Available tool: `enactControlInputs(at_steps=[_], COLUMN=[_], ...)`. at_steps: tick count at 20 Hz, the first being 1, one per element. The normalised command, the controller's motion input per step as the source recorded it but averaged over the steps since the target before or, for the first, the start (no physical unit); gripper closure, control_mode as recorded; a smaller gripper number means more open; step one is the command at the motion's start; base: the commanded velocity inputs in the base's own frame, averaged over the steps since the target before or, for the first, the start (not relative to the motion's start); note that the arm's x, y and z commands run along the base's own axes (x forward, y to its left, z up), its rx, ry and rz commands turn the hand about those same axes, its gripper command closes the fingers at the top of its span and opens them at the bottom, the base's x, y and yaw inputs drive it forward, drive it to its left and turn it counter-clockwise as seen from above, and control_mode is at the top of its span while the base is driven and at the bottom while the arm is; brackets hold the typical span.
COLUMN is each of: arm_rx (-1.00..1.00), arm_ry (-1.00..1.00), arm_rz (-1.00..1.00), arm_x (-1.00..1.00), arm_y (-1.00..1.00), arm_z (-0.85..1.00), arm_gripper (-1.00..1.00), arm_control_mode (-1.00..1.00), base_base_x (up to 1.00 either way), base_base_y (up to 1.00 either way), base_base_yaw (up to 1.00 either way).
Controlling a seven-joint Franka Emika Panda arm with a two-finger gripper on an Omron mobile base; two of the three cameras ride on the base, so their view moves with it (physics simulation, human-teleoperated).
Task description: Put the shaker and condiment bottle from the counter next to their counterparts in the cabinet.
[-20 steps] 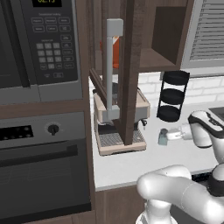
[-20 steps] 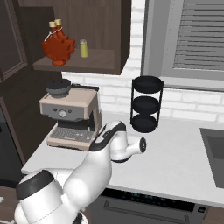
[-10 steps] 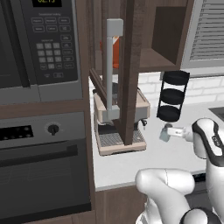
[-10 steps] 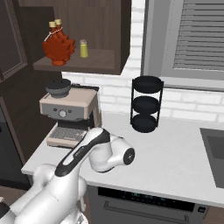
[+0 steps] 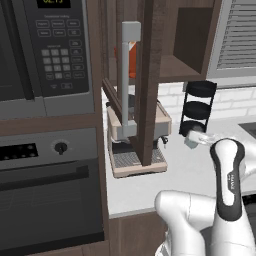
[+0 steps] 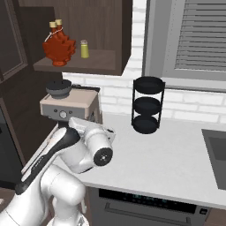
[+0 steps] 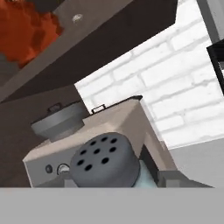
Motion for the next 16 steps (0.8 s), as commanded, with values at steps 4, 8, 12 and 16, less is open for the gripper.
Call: enactControlInputs(at_steps=[4, 8, 12, 16], arm_rx=[-0.1, -0.12, -0.1, -0.13], arm_ry=[0.0, 0.0, 0.0, 0.0], arm_rz=[-0.09, -0.05, -0.04, -0.03], arm_x=[-0.18, -0.08, 0.0, 0.0], arm_y=[0.0, 0.0, 0.0, 0.0], arm_z=[0.81, 0.87, 0.87, 0.76], arm_gripper=[1.0, 1.0, 1.0, 1.0], arm_control_mode=[-1.0, -1.0, -1.0, -1.0], base_base_x=[0.0, 0.0, 0.0, 0.0], base_base_y=[0.0, 0.0, 0.0, 0.0], base_base_yaw=[0.0, 0.0, 0.0, 0.0])
